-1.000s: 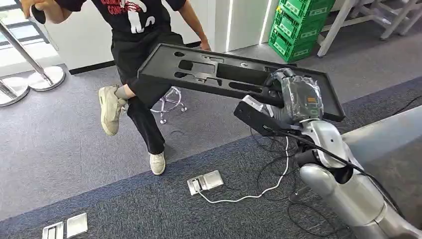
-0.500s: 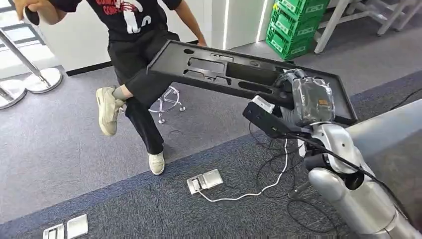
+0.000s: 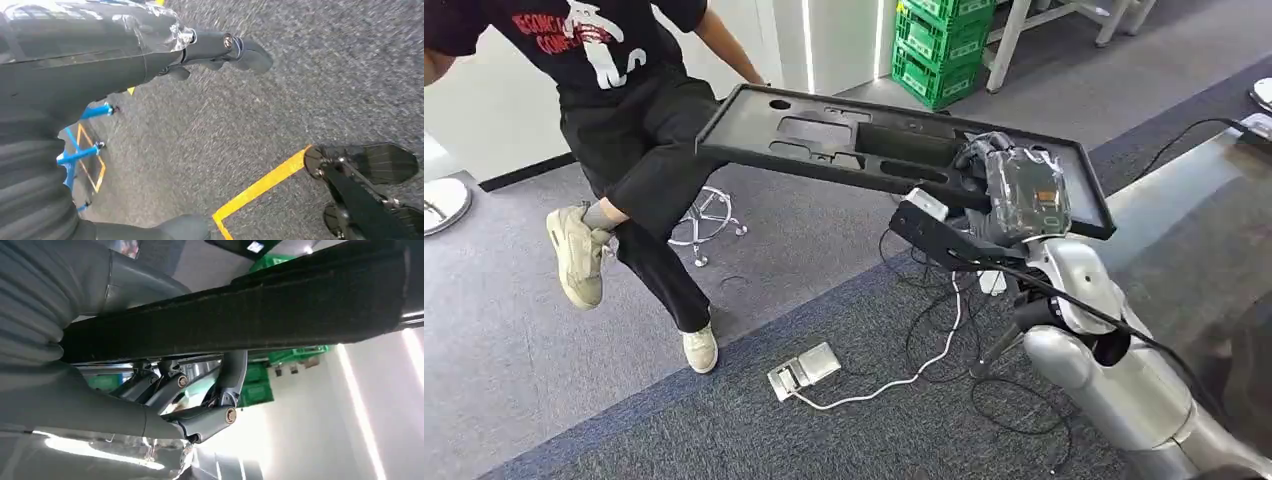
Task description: Take the parts from the cabinet and place them on the table.
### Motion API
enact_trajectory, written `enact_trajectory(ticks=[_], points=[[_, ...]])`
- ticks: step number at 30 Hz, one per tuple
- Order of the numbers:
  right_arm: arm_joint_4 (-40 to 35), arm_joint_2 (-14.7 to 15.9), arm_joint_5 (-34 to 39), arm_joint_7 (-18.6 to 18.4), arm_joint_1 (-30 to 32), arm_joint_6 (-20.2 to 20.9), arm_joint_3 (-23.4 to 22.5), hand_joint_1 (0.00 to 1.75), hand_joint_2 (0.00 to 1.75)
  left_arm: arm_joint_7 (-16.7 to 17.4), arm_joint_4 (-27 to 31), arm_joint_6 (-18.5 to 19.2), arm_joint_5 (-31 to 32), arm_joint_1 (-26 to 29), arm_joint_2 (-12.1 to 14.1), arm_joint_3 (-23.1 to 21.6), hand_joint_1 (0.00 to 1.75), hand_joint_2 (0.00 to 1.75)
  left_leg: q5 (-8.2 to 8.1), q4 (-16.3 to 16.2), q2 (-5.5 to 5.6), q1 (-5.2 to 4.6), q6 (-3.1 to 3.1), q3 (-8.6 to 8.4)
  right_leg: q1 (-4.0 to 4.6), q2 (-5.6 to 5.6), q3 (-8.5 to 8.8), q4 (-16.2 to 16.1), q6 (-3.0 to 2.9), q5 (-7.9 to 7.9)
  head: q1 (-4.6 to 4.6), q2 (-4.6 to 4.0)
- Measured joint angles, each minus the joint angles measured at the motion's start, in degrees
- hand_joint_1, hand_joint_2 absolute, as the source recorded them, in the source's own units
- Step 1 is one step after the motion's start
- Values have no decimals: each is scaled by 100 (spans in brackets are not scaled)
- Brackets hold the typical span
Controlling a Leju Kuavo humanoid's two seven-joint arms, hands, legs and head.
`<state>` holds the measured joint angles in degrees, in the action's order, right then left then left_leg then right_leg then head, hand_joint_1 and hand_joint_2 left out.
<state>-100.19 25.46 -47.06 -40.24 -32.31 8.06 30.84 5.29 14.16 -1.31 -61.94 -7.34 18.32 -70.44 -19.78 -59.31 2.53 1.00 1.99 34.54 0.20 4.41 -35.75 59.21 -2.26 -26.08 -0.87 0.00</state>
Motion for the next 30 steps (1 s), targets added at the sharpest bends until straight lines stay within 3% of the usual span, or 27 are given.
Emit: enact_trajectory(ticks=[2, 3, 4, 5, 7, 8, 9, 10, 12, 13, 14, 15, 18, 20, 21, 22, 23, 24, 25, 26, 28, 29, 30], points=[[2, -2, 33, 2, -2, -22, 7, 175, 175, -7, 0, 13, -33, -8, 0, 7, 0, 175, 7, 8, -54, -28, -42, -4, -43, 78, -8, -18, 57, 21, 9, 0], [4, 0, 48, 2, -16, -35, 7, 175, 175, -11, 0, 13, -35, -19, -9, 15, 0, 175, 33, 71, -114, 10, -83, -32, -16, 90, -12, -5, 95, -1, 11, 0], [11, 0, 63, 0, -32, -50, 7, 175, 175, -13, -2, 13, -35, -27, -9, 24, 0, 175, 51, 95, -148, 19, -111, -54, -27, -81, -36, 117, 110, -92, 15, 0], [24, 0, 74, 0, -75, -61, 7, 175, 175, -17, -7, 13, -33, -29, -9, 35, 0, 175, 51, 100, -181, 13, -144, -53, -25, -257, -200, 449, 139, -302, 96, 0], [35, -2, 72, 0, -75, -98, 11, 175, 175, -26, -9, 13, -9, -22, -9, 37, 0, 175, 41, 97, -259, -3, -159, -50, -57, -382, -660, 1411, 183, -722, 146, 0], [44, -2, 66, -2, -60, -98, 11, 175, 175, -35, -9, 13, 11, -15, -9, 37, 0, 175, 38, 94, -304, -5, -162, -49, -67, -389, -836, 1768, 191, -822, 162, 0], [55, -2, 66, 0, -48, -98, 13, 175, 175, -37, -9, 13, 15, -12, -9, 37, 0, 175, 37, 92, -333, -5, -162, -52, -75, -392, -881, 1829, 196, -781, 181, 0], [66, -2, 65, 0, -41, -98, 13, 175, 175, -42, -9, 13, 15, -12, -9, 37, 0, 175, 31, 90, -365, -5, -156, -57, -82, -395, -798, 1657, 199, -623, 203, 0], [70, -2, 63, 0, -52, -98, 13, 175, 175, -52, -9, 13, 15, -21, -9, 37, 0, 175, 3, 73, -438, -2, -120, -81, -88, -471, -270, 613, 188, -106, 245, 0], [70, -2, 63, 0, -60, -98, 13, 175, 175, -59, -9, 13, 15, -24, -9, 37, 0, 175, -18, 67, -472, -5, -90, -96, -79, -638, -16, 81, 175, 5, 275, 0], [74, -2, 63, 0, -62, -98, 13, 175, 175, -63, -13, 13, 17, -28, -7, 39, 0, 175, -26, 61, -494, -46, -67, -84, -2, -677, 6, 53, 147, -66, 277, 0], [77, -2, 61, 0, -62, -98, 13, 175, 175, -70, -15, 13, 17, -28, -7, 39, 0, 175, -30, 45, -510, -42, -37, -79, -24, -590, -6, 21, 88, -28, 267, 0], [85, -2, 57, -2, -59, -96, 13, 175, 175, -74, -17, 15, 22, -32, -9, 39, 0, 175, -47, 66, -600, -21, 57, -120, 11, -487, -12, 4, 0, -24, 214, 0], [85, -2, 31, -2, -68, -92, 7, 175, 175, -79, -15, 30, 28, -31, -9, 39, 0, 175, -255, -176, -438, 5, 104, -72, -30, -446, 32, -43, -53, 3, 171, 0], [85, -2, 28, -2, -65, -92, 4, 175, 175, -79, -15, 35, 28, -33, -11, 39, 0, 175, -450, -486, -379, 7, 106, 58, -28, -430, 32, -42, -76, 2, 118, 0], [85, -2, 33, -2, -48, -94, 4, 175, 175, -79, -17, 44, 30, -28, -9, 41, 0, 175, -734, -1053, -338, 6, 113, 315, -14, -398, 31, -41, -93, 1, 66, 0], [87, -2, 39, -2, -34, -98, 4, 175, 175, -79, -17, 46, 30, -22, -9, 39, 0, 175, -889, -1462, -319, 2, 116, 511, -1, -361, 28, -39, -100, -1, 59, 0], [94, -2, 55, -2, -17, -105, 7, 175, 175, -79, -17, 48, 30, -4, -9, 42, 0, 175, -931, -1745, -314, -2, 111, 659, 13, -313, 29, -38, -101, -2, 41, 0], [109, -2, 68, -2, -10, -111, 13, 175, 175, -79, -17, 50, 28, 4, -11, 39, 0, 175, -857, -1750, -310, -6, 96, 678, 21, -262, 34, -37, -102, -2, 28, 0], [118, -2, 66, -2, -10, -118, 18, 175, 175, -79, -17, 52, 28, 9, -11, 39, 0, 175, -663, -1521, -302, -13, 74, 597, 24, -214, 36, -33, -102, -3, 20, 0], [118, -4, 26, -2, -15, -129, 20, 175, 175, -79, -17, 52, 48, 1, -9, 42, 0, 175, -63, -474, -209, -35, 1, 153, 29, -123, 66, -28, -98, -11, -20, 0], [122, -9, 4, 0, -21, -129, 20, 175, 175, -79, -22, 52, 71, 1, -7, 42, 0, 175, 36, -117, -38, -36, -46, 49, 17, -98, 58, -26, -89, -18, -33, 0], [133, -9, -26, 0, -42, -127, 20, 175, 175, -76, -31, 52, 76, -4, -7, 42, 0, 175, 19, -26, 70, -30, -62, 19, 48, -59, 11, 3, -70, -20, -24, 0]])
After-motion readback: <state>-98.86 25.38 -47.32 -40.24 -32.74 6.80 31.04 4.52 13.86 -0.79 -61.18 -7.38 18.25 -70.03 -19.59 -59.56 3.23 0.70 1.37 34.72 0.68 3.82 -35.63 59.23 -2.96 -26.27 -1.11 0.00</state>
